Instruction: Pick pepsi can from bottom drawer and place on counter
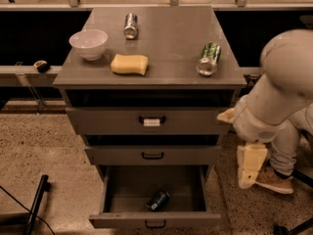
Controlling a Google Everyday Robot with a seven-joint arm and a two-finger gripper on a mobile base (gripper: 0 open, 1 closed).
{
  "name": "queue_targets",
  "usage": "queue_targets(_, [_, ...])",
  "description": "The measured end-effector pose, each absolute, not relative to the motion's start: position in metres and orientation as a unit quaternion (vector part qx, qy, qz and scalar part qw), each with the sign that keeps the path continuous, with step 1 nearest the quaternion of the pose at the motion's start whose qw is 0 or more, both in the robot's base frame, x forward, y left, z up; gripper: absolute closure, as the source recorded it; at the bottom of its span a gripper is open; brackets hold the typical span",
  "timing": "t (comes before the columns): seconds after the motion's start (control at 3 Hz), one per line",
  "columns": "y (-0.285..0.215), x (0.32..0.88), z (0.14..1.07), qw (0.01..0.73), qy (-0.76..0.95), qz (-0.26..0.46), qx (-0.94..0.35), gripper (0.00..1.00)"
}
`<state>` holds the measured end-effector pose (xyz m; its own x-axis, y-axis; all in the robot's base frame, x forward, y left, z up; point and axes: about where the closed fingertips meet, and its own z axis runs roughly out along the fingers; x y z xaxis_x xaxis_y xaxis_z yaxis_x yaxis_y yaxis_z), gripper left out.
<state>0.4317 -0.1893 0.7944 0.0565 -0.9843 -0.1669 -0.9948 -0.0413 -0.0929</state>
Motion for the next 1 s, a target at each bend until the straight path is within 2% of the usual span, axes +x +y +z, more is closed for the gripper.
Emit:
queue_targets(0.33, [-0.199,0.433,0.723,0.079,0.600,-0.026,-0.795,0.00])
queue_targets(0.67, [-0.205,0.435,0.704,0.091,0.546,-0.054,-0.831,0.00])
queue_targets(1.0, [-0.187,0.431,0.702,0.079,0.510,-0.088,-0.852,0.00])
